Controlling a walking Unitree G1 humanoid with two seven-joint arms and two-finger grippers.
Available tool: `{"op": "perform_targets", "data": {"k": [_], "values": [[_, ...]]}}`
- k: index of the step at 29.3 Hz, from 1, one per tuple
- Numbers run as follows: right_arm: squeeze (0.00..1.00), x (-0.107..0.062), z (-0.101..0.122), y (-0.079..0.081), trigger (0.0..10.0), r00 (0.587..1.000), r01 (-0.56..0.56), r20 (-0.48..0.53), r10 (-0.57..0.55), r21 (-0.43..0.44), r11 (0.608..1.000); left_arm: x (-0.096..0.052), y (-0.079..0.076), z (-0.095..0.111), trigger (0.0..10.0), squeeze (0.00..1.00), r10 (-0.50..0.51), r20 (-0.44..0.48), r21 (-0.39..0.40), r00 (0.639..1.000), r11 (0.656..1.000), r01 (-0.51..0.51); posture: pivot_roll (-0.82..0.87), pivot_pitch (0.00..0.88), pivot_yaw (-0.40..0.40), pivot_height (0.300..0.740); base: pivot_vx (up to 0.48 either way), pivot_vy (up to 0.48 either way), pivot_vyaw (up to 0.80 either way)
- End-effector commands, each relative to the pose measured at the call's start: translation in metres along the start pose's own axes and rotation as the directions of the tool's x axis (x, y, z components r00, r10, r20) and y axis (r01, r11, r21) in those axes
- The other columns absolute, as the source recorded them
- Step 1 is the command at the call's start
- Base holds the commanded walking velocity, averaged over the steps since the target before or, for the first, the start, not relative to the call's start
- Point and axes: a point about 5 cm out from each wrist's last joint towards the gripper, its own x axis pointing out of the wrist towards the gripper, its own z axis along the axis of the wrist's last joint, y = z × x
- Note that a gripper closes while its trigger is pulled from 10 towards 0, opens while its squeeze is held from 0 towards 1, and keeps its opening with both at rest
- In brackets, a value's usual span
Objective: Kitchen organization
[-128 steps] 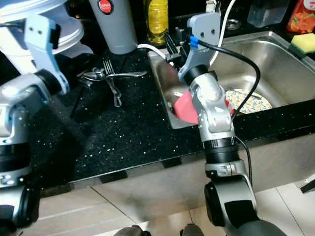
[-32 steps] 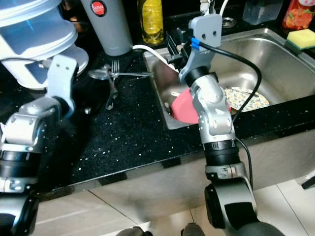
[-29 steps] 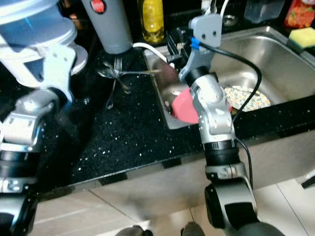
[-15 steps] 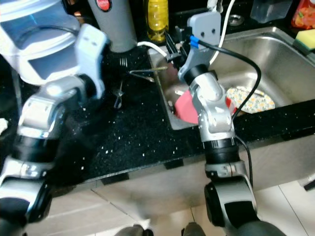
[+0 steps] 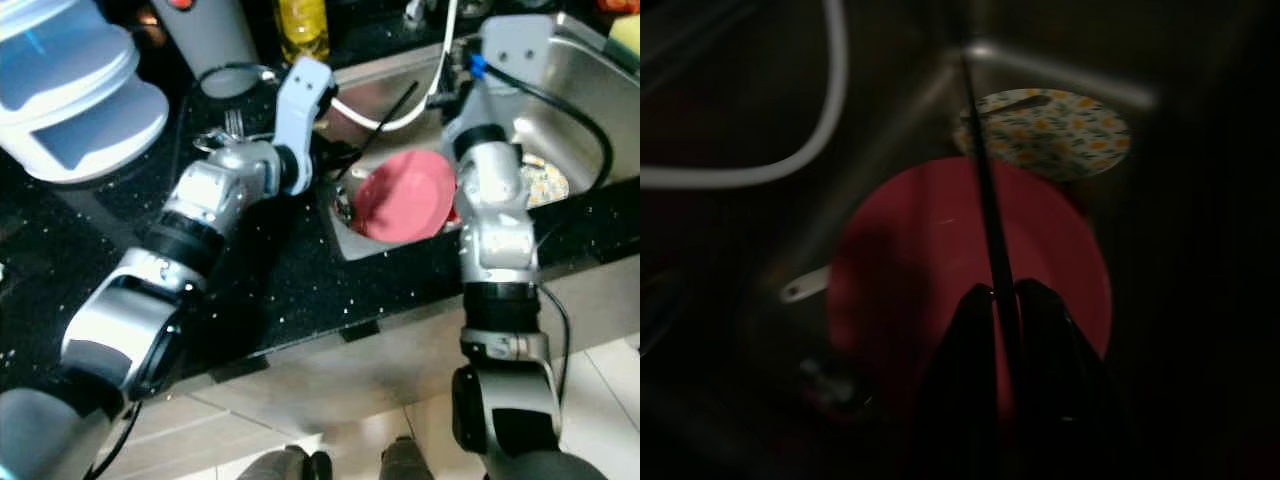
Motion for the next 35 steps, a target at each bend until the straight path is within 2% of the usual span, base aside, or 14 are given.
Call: {"op": "perform_targets", "data": {"k": [1,3,4,9,10,15,17,18,19,21,23,30,32,35], "values": [[0.0,-0.003,0.002,0.005,10.0,1.0,-0.007,0.003,0.007,-0.004,1.0,0.006,-0.004,-0.002,10.0,0.61,-0.023,-0.009,0.001,1.0,1.0,0.023,0.01,0.184,0.196,0.74,0.0,0.0,0.0],[0.0,-0.003,0.003,0.005,10.0,1.0,-0.006,0.003,0.006,-0.004,1.0,0.007,-0.004,-0.002,10.0,0.61,-0.026,-0.009,0.001,1.0,1.0,0.026,0.01,0.184,0.196,0.74,0.0,0.0,0.0],[0.0,-0.004,0.003,0.004,10.0,1.0,-0.006,0.003,0.006,-0.005,1.0,0.009,-0.006,-0.003,10.0,1.0,-0.029,-0.012,0.01,1.0,1.0,0.029,0.0,0.188,0.2,0.74,0.0,0.0,0.0],[0.0,-0.005,0.004,0.004,10.0,1.0,-0.007,0.011,0.007,0.0,1.0,0.006,0.002,0.008,10.0,1.0,0.006,0.06,0.024,0.998,1.0,-0.007,0.02,0.172,0.188,0.74,0.0,0.0,0.0],[0.0,-0.004,0.005,0.005,10.0,1.0,-0.013,0.017,0.013,0.007,1.0,-0.002,0.011,0.016,10.0,0.0,0.041,0.104,0.045,0.994,0.998,-0.046,0.03,0.169,0.183,0.74,0.0,0.0,0.0],[0.0,-0.001,0.008,0.012,10.0,0.999,-0.042,0.036,0.041,0.027,0.999,-0.027,0.042,0.033,10.0,0.0,0.251,0.139,0.157,0.958,0.95,-0.271,0.04,0.162,0.175,0.74,0.0,0.0,0.0],[0.0,0.001,0.008,0.017,10.0,0.997,-0.06,0.041,0.059,0.038,0.997,-0.042,0.065,0.036,10.0,0.0,0.427,0.125,0.152,0.895,0.884,-0.443,0.06,0.154,0.159,0.74,0.0,0.0,0.0],[0.0,0.001,0.008,0.017,10.0,0.997,-0.06,0.041,0.059,0.038,0.997,-0.042,0.065,0.036,10.0,0.0,0.427,0.125,0.152,0.895,0.884,-0.443,0.06,0.154,0.159,0.74,0.0,0.0,0.0],[0.0,0.001,0.009,0.018,10.0,0.997,-0.067,0.042,0.065,0.043,0.997,-0.049,0.074,0.036,10.0,0.0,0.492,0.119,0.149,0.862,0.85,-0.506,0.06,0.154,0.159,0.74,0.0,0.0,0.0],[0.0,0.002,0.009,0.021,10.0,0.996,-0.076,0.042,0.074,0.048,0.996,-0.054,0.08,0.035,10.0,0.0,0.53,0.103,0.1,0.842,0.836,-0.539,0.07,0.15,0.145,0.74,0.0,0.0,0.0],[0.0,0.004,0.009,0.027,10.0,0.994,-0.098,0.044,0.096,0.058,0.993,-0.061,0.089,0.031,10.0,0.0,0.599,0.056,-0.055,0.799,0.801,-0.596,0.07,0.146,0.14,0.74,0.0,0.0,0.0],[0.0,0.006,0.009,0.03,10.0,0.993,-0.109,0.046,0.107,0.066,0.992,-0.047,0.082,0.018,10.0,0.0,0.59,-0.003,-0.042,0.807,0.807,-0.59,0.07,0.142,0.139,0.74,0.0,0.0,0.0],[0.0,0.005,0.01,0.031,10.0,0.993,-0.112,0.05,0.109,0.068,0.991,-0.042,0.079,0.006,10.0,0.0,0.539,-0.043,-0.085,0.841,0.837,-0.541,0.05,0.144,0.149,0.74,0.0,0.0,0.0],[0.0,0.004,0.011,0.031,10.0,0.993,-0.111,0.054,0.108,0.069,0.991,-0.04,0.078,0.004,10.0,0.0,0.535,-0.029,-0.031,0.844,0.844,-0.536,0.05,0.148,0.156,0.74,0.0,0.0,0.0]]}}
